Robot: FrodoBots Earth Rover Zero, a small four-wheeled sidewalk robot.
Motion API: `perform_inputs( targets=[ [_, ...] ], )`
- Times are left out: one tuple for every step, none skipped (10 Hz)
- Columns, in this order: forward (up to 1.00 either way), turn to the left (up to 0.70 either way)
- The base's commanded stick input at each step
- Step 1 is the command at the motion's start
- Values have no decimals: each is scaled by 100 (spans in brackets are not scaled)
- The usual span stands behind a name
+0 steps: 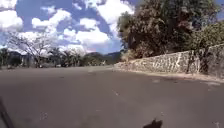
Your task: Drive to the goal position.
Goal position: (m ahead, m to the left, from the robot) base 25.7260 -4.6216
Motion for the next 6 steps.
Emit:
perform_inputs(
  targets=[
    [50,0],
    [50,0],
    [50,0],
    [50,0],
    [50,0],
    [50,0]
  ],
)
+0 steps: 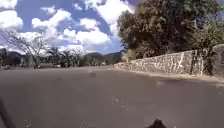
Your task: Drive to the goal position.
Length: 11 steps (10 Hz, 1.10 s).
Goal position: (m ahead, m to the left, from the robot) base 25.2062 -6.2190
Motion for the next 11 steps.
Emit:
perform_inputs(
  targets=[
    [50,0],
    [50,0],
    [50,0],
    [50,0],
    [50,0],
    [50,0],
    [50,0],
    [50,0],
    [50,0],
    [50,0],
    [50,0]
  ],
)
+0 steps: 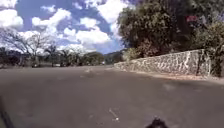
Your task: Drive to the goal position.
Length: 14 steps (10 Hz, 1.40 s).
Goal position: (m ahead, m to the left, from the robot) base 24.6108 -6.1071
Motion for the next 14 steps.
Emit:
perform_inputs(
  targets=[
    [50,0],
    [50,0],
    [50,0],
    [50,0],
    [50,0],
    [50,0],
    [50,0],
    [50,0],
    [50,0],
    [50,0],
    [50,0],
    [50,0],
    [50,0],
    [50,0]
  ],
)
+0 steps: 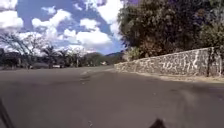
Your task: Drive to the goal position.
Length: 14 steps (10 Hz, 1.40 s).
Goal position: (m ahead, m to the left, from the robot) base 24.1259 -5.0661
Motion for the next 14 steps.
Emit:
perform_inputs(
  targets=[
    [50,0],
    [50,0],
    [50,0],
    [50,0],
    [50,0],
    [50,0],
    [50,0],
    [50,0],
    [50,0],
    [50,0],
    [50,0],
    [50,0],
    [50,0],
    [50,0]
  ],
)
